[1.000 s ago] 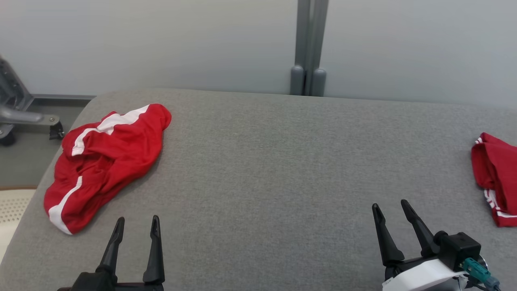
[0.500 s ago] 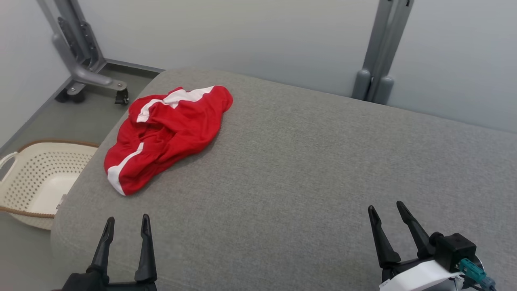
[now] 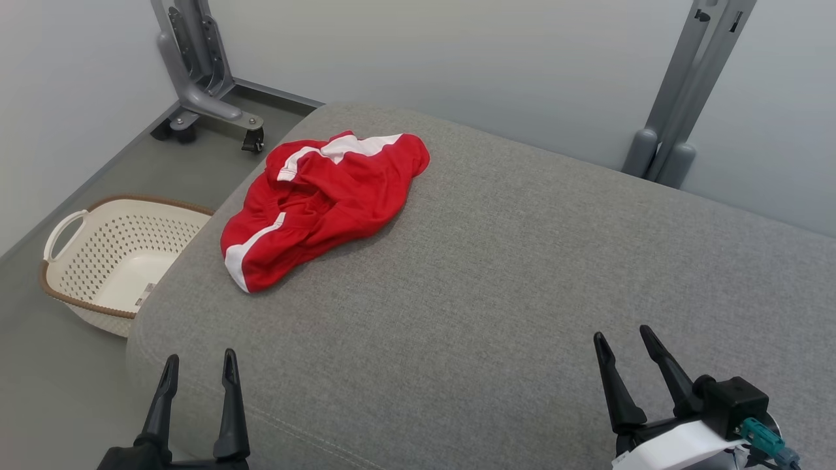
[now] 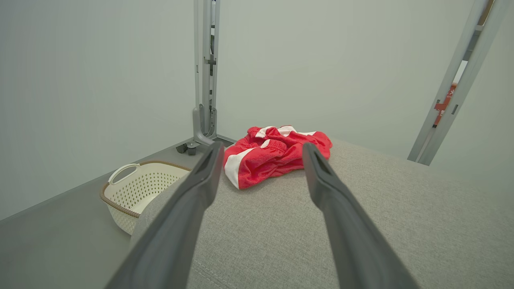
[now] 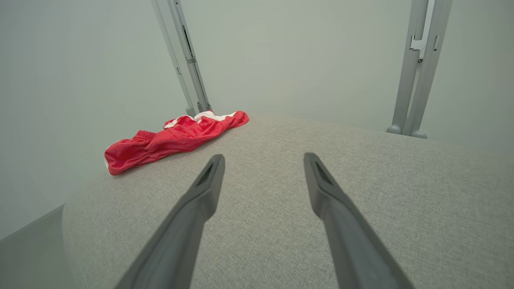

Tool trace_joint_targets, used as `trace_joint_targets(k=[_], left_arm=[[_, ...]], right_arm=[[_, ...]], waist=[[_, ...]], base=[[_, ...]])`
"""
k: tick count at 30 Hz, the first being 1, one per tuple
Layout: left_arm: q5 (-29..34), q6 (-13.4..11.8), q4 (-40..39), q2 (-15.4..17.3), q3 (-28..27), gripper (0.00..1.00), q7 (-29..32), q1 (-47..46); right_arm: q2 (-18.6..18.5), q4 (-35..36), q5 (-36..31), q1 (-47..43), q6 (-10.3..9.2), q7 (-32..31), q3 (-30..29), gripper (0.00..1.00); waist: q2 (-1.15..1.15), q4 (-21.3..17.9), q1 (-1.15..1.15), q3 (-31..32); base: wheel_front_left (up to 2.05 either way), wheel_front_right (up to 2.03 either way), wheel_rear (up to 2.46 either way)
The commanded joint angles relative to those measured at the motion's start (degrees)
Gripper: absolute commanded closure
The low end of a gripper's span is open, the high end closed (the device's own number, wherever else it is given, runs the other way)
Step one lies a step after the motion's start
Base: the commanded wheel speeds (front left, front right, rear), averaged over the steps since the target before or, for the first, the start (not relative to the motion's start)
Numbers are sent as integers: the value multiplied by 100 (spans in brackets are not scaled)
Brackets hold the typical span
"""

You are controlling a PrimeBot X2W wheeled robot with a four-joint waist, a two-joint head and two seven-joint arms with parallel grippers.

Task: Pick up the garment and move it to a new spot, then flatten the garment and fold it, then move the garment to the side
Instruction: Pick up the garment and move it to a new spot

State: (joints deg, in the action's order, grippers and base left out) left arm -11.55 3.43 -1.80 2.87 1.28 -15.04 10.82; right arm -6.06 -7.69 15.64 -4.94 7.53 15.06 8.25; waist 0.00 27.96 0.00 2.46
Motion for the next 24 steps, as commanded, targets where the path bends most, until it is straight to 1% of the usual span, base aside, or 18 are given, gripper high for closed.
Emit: trace_joint_targets(k=[1, 3, 6, 9, 12, 15, 20, 24], left_arm=[[-61, -58, -40, 6, -16, 0, -18, 51], [-56, -53, -51, 6, -7, 0, -18, 0], [-7, 19, -89, 6, -15, 0, -18, -297], [202, 160, -105, 21, -146, 0, -18, -814], [347, 268, -91, 140, -361, 0, -17, -1461], [399, 354, 61, 368, -506, 0, -16, -2277], [410, 398, 577, 884, -408, 0, -10, -3768], [166, 405, 1579, 1261, -101, 0, -10, -4908]], right_arm=[[-40, 16, -19, 32, -9, 15, 12, 0], [-106, 26, -59, 86, -9, 15, 44, 0], [-222, 54, -133, 216, -9, 15, 60, 0], [-424, 93, -233, 406, -9, 15, 61, 0], [-612, 86, -333, 608, -9, 15, 98, 0], [-802, 112, -413, 835, -9, 15, 81, 0], [-1098, 202, -540, 1203, -9, 15, 107, 0], [-1338, 308, -648, 1460, -9, 15, 69, 0]], waist=[[0, 5, 0, -47], [0, -15, 0, -167], [0, -60, 0, -448], [0, -123, 0, -851], [0, -229, 0, -1194], [0, -363, 0, -1556], [0, -572, 0, -2129], [0, -748, 0, -2601]], base=[[0, 0, 0], [0, 0, 0], [0, 0, 0], [0, 0, 0], [0, 0, 0], [0, 0, 0], [0, 0, 0], [0, 0, 0]])
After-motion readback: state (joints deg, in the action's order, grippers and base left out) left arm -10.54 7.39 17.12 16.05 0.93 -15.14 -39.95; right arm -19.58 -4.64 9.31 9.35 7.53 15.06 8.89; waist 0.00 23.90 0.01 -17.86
